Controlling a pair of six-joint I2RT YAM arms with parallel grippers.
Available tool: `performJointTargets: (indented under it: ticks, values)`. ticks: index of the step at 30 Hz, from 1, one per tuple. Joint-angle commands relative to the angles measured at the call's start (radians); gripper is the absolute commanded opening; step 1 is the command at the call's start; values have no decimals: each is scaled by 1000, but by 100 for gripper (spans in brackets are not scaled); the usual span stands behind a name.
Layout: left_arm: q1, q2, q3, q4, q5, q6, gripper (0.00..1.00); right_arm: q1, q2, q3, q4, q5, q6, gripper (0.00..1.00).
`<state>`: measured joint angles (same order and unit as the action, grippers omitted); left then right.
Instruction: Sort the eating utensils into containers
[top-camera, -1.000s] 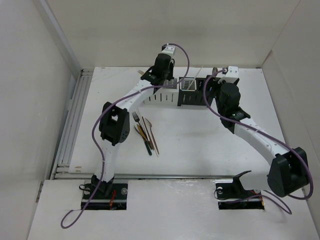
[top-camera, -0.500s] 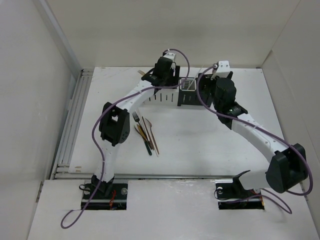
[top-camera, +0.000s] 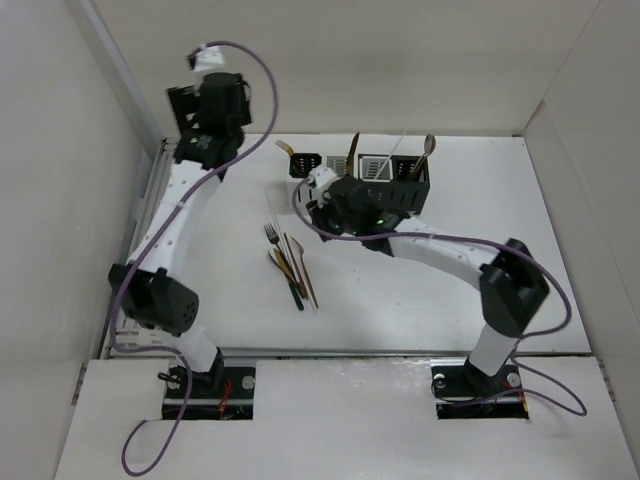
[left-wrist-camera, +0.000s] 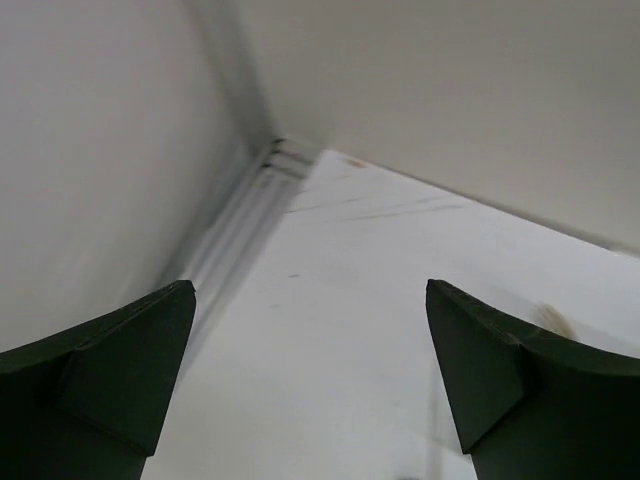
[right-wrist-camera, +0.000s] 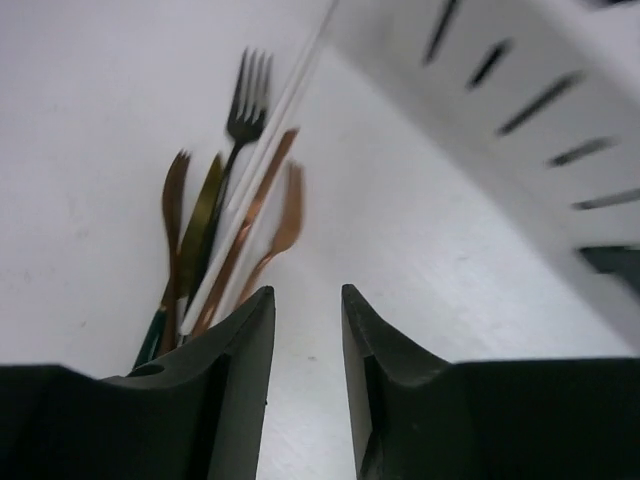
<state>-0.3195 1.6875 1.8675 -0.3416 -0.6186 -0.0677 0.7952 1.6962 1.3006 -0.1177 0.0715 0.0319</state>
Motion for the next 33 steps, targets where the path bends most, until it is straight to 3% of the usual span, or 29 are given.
performJointTargets:
  ticks: [1, 4, 12, 23, 31, 33]
  values:
    - [80, -99, -129, -22, -139, -6, 100, 58, 138, 118, -177, -85, 51, 38]
    - [152, -135, -165, -31, -109, -6, 100, 88, 261, 210, -255, -85, 71, 25]
    - [203, -169, -243, -22, -56, -27, 100, 117, 368, 281, -292, -91, 105, 33]
    - [212, -178, -254, -22, -33, -27, 100, 127, 438, 307, -376, -45, 94, 33]
    - [240, -187, -263, -22, -33, -27, 100, 127, 536, 368, -568, 140, 140, 34]
    - [240, -187, -263, -22, -24, -27, 100, 127, 550, 341, -568, 140, 151, 25]
